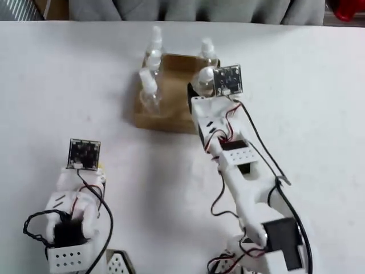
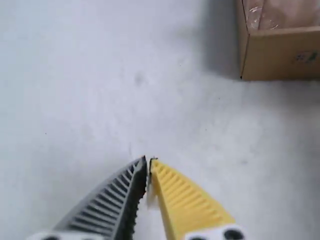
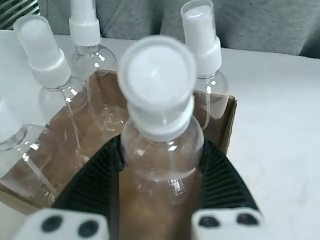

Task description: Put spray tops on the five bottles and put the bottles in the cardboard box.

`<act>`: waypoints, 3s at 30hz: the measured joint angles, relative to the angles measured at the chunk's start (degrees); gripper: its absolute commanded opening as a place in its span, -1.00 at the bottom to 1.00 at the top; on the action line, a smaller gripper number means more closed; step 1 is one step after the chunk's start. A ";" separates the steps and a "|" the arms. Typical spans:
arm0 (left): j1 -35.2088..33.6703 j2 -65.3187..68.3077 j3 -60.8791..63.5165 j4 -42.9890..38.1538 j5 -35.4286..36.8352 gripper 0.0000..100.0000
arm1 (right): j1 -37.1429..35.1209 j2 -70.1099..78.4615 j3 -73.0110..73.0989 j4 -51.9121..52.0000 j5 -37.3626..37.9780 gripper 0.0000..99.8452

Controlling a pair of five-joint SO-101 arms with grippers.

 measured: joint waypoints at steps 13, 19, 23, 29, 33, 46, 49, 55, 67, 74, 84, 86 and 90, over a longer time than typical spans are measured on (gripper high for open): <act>0.00 0.00 0.00 0.00 -0.09 -0.95 | 0.88 7.65 -3.87 0.00 0.09 -0.97; 0.00 0.00 0.00 0.00 -0.09 -0.95 | 0.97 8.62 -3.87 0.00 0.18 -0.97; 0.00 0.00 0.00 0.00 -0.09 -0.95 | 0.79 9.67 -4.13 0.00 1.76 -0.97; 0.00 0.00 0.00 0.00 -0.09 -0.95 | 0.70 11.08 -5.36 -0.09 4.13 -0.97; 0.00 0.00 0.00 0.00 -0.09 -0.95 | 0.70 11.08 -5.36 -0.09 4.31 -0.97; 0.00 0.00 0.00 0.00 -0.09 -0.95 | 2.37 11.08 -5.36 -0.09 4.31 -0.97; 0.00 0.00 0.00 0.00 -0.09 -0.95 | 2.37 11.08 -5.36 -0.09 4.31 -0.97; 0.00 0.00 0.00 0.00 -0.09 -0.95 | 2.37 11.08 -5.36 -0.09 4.31 -0.90; 0.00 0.00 0.00 0.00 -0.09 -0.95 | 2.29 11.08 -5.36 -0.18 4.31 -0.62; 0.00 0.00 0.00 0.00 -0.09 -0.95 | 0.88 11.08 -5.36 -0.09 4.48 -0.62; 0.00 0.00 0.00 0.00 -0.09 -0.95 | 0.79 11.08 -5.36 -0.09 4.66 -0.62; 0.00 0.00 0.00 0.00 -0.09 -0.95 | 0.79 11.08 -5.36 -0.09 4.66 -0.62; 0.00 0.00 0.00 0.00 -0.09 -0.95 | 0.79 11.08 -5.36 -0.09 4.66 -0.55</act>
